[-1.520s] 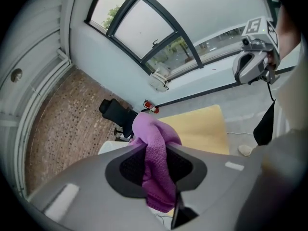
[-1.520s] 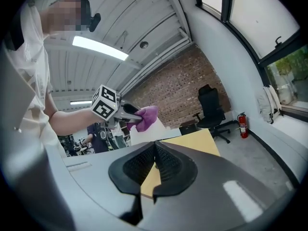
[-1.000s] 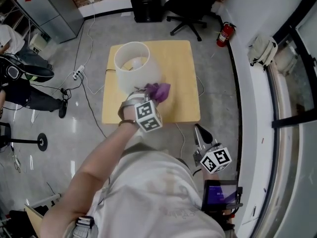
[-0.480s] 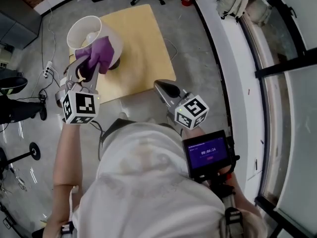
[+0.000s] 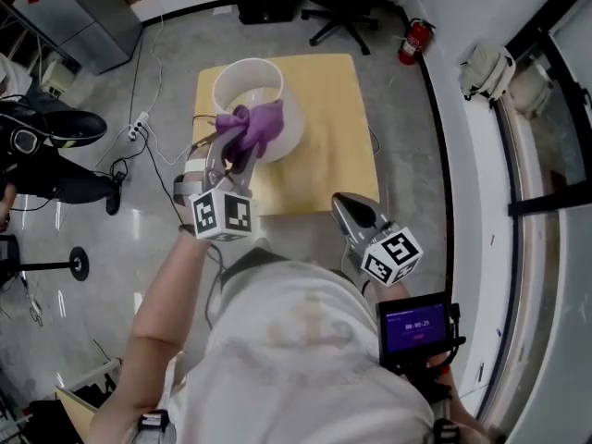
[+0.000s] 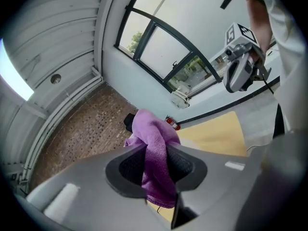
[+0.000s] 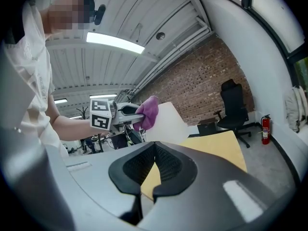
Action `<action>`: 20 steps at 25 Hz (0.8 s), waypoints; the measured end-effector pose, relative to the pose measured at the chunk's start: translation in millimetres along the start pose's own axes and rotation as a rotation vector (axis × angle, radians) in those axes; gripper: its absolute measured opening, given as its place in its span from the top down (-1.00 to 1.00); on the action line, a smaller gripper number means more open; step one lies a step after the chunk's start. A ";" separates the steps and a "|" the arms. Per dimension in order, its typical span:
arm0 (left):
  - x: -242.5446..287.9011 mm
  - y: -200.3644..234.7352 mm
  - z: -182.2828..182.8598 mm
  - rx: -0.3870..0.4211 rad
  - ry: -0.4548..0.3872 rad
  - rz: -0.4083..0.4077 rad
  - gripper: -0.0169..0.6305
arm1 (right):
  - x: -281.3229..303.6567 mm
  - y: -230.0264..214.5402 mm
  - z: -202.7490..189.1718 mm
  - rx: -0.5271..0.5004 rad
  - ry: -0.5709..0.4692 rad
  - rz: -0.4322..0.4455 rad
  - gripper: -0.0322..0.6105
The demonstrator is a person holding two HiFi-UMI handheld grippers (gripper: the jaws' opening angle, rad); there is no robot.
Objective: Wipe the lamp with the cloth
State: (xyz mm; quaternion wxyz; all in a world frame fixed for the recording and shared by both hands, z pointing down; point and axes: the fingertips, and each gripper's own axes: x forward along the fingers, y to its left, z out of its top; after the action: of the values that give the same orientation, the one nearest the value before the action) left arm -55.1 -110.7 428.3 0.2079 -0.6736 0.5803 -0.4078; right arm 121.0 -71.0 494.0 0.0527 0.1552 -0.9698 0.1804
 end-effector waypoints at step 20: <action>-18.8 -73.8 -52.6 -0.074 0.008 -0.194 0.64 | 22.0 18.3 -4.6 0.001 0.016 0.009 0.86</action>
State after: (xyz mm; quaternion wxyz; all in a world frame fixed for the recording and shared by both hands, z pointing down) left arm -51.4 -64.9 508.6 0.1399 -0.7324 0.5278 -0.4069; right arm 94.6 -59.3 495.7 0.0596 0.1496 -0.9700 0.1821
